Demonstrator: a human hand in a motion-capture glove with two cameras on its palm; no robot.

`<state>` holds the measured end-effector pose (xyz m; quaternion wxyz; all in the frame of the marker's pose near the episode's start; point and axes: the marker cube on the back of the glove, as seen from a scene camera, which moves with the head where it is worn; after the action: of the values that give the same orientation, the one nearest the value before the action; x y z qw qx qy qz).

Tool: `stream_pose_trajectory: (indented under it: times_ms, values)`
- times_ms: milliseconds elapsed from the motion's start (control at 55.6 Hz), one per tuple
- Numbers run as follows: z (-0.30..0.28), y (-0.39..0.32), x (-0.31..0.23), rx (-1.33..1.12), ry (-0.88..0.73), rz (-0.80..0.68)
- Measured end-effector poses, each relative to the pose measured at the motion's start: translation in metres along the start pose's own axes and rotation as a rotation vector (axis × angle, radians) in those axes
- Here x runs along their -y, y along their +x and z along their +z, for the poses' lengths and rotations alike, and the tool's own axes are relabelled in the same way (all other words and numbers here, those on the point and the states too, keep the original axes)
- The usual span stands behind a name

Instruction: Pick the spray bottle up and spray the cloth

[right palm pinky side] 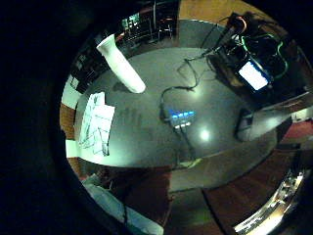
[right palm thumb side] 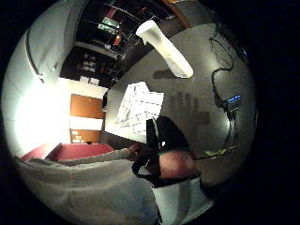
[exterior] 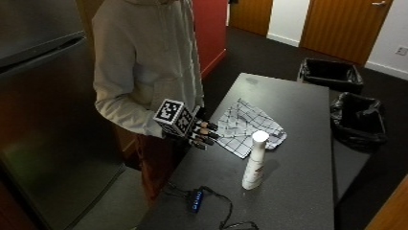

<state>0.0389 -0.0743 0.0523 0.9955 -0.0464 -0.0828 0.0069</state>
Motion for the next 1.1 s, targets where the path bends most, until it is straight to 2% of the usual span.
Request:
stream_pose_trajectory:
  times_ms: [108, 450, 702, 1098]
  values:
    - [0.013, -0.002, 0.022, 0.103, 0.037, 0.003]
    - [0.075, -0.016, 0.092, 0.302, 0.009, -0.059]
    - [0.112, -0.012, 0.145, 0.511, -0.001, 0.005]
    - [0.159, -0.023, 0.173, 0.702, -0.095, 0.048]
